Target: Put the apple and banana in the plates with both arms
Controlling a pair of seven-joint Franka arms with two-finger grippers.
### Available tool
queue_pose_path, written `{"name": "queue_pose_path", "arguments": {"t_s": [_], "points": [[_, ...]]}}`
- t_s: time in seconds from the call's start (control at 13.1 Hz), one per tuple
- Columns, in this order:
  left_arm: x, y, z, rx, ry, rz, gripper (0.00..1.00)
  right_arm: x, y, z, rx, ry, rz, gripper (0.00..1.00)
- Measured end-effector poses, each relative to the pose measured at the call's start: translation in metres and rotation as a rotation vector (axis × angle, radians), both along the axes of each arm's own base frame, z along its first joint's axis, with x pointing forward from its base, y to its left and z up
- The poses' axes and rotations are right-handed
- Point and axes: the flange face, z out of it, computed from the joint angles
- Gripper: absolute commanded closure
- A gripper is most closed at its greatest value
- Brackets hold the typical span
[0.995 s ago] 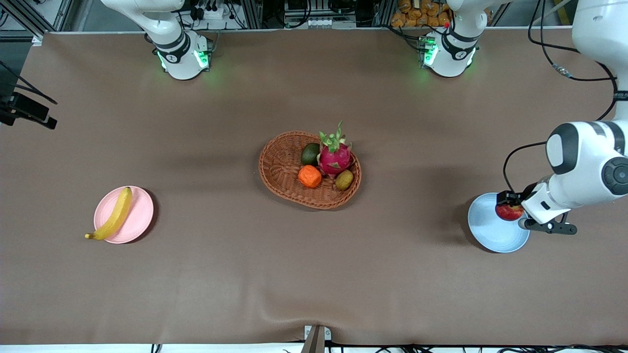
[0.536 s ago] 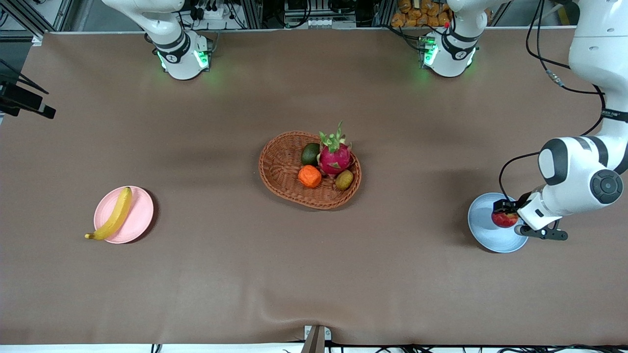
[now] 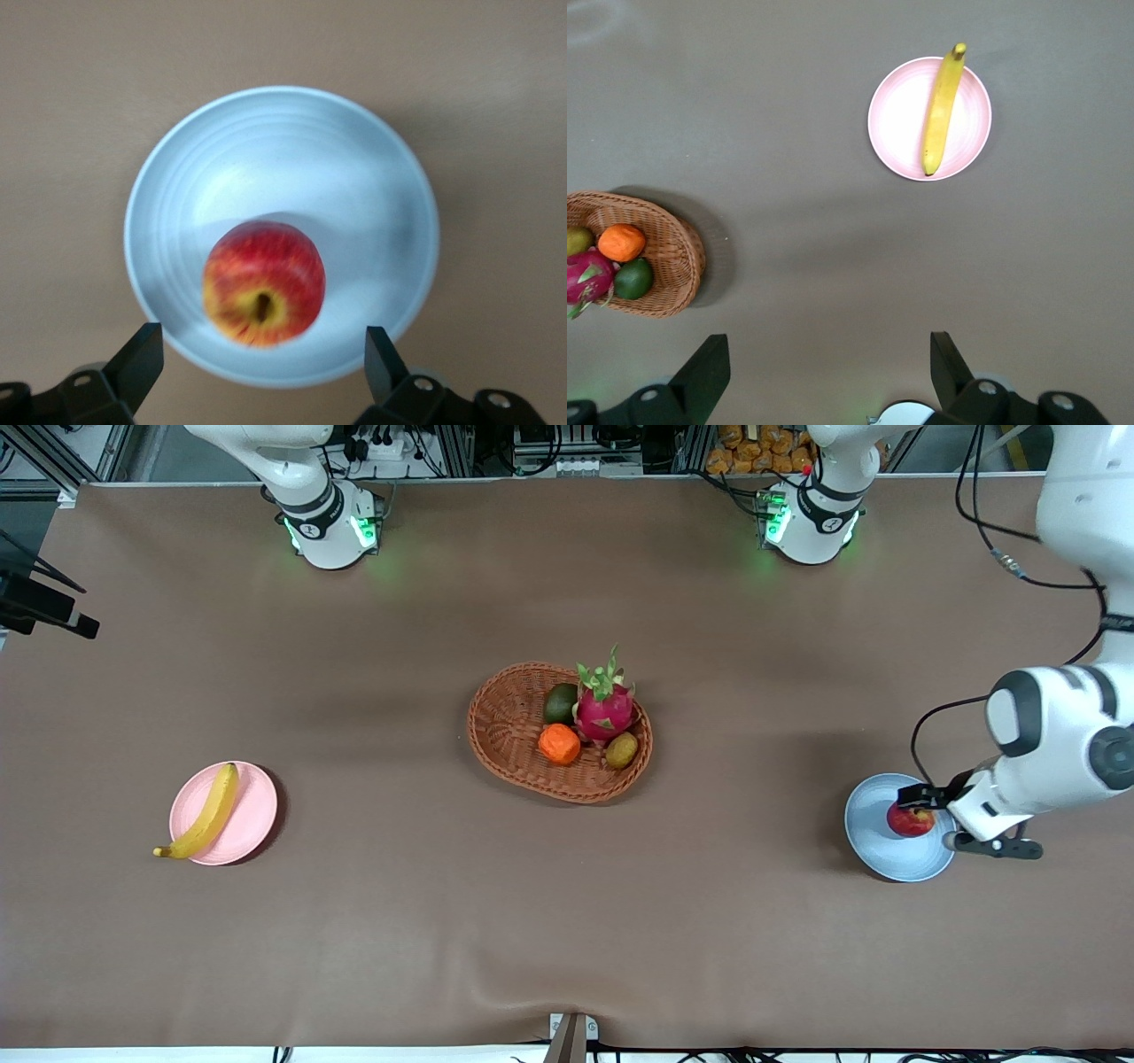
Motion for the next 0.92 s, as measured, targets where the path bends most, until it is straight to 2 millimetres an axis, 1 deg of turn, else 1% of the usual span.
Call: {"name": "queue_pose_path", "arguments": {"t_s": [0.15, 0.23, 0.31, 0.38, 0.46, 0.61, 0.69, 0.77, 0.92], "points": [[-0.008, -0.007, 0.074, -0.018, -0.038, 0.043, 0.00, 0.003, -0.004, 0.001, -0.056, -0.022, -0.001, 0.00], [-0.016, -0.015, 0.113, -0.020, -0.062, 0.063, 0.00, 0.006, -0.003, 0.002, -0.085, -0.037, 0.004, 0.00], [-0.027, -0.026, 0.147, -0.014, -0.067, 0.094, 0.00, 0.010, 0.001, 0.002, -0.107, -0.055, 0.013, 0.00], [-0.040, -0.043, 0.178, -0.006, -0.065, 0.136, 0.00, 0.014, 0.005, 0.001, -0.119, -0.069, 0.022, 0.00], [-0.052, -0.063, 0.206, 0.003, -0.066, 0.173, 0.00, 0.018, 0.009, -0.002, -0.125, -0.074, 0.029, 0.00], [-0.074, -0.102, 0.250, 0.021, -0.068, 0.201, 0.00, 0.024, 0.017, -0.008, -0.145, -0.069, 0.048, 0.00], [-0.082, -0.113, 0.269, 0.027, -0.073, 0.199, 0.00, 0.025, 0.023, -0.010, -0.166, -0.064, 0.063, 0.00], [-0.088, -0.116, 0.287, 0.031, -0.076, 0.195, 0.00, 0.026, 0.031, -0.010, -0.179, -0.059, 0.080, 0.00], [-0.093, -0.113, 0.322, 0.031, -0.077, 0.200, 0.00, 0.023, 0.040, -0.012, -0.185, -0.037, 0.099, 0.00]]}}
